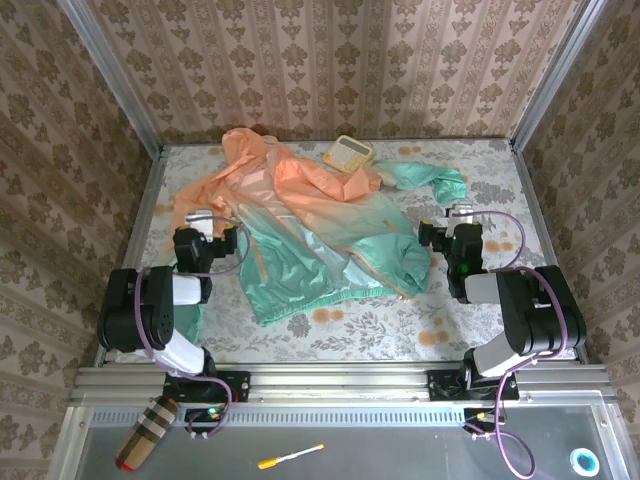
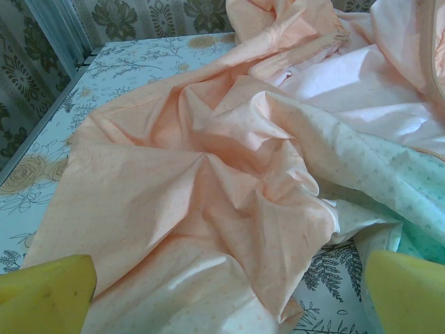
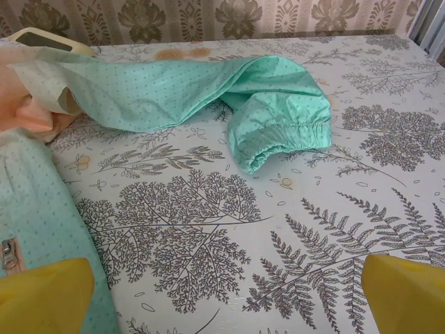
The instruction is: Zip up the jacket
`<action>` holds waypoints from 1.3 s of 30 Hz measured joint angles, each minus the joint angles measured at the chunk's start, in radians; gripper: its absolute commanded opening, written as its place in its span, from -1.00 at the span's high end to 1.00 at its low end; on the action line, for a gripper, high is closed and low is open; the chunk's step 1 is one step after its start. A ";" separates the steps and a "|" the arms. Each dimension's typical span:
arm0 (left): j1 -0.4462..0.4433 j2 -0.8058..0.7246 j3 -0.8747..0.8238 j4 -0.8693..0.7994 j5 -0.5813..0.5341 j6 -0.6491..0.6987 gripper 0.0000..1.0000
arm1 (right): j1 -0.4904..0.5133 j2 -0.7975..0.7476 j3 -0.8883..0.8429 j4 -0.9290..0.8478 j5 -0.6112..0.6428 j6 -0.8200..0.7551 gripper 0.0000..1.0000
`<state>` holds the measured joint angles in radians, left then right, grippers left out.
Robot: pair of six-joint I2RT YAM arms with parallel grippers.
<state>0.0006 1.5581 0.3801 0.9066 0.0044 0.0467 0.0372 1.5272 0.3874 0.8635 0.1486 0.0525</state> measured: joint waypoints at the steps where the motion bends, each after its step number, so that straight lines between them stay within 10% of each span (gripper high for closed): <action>1: 0.000 0.000 0.000 0.000 0.000 0.000 -1.00 | 0.000 0.000 0.000 0.000 0.000 0.000 -1.00; 39: -0.026 0.000 0.000 0.001 -0.011 0.014 -1.00 | 0.000 0.000 0.000 0.000 0.000 0.000 -1.00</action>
<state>-0.0254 1.5581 0.3801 0.9077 -0.0063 0.0612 0.0372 1.5272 0.3874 0.8635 0.1486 0.0525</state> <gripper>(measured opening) 0.999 0.999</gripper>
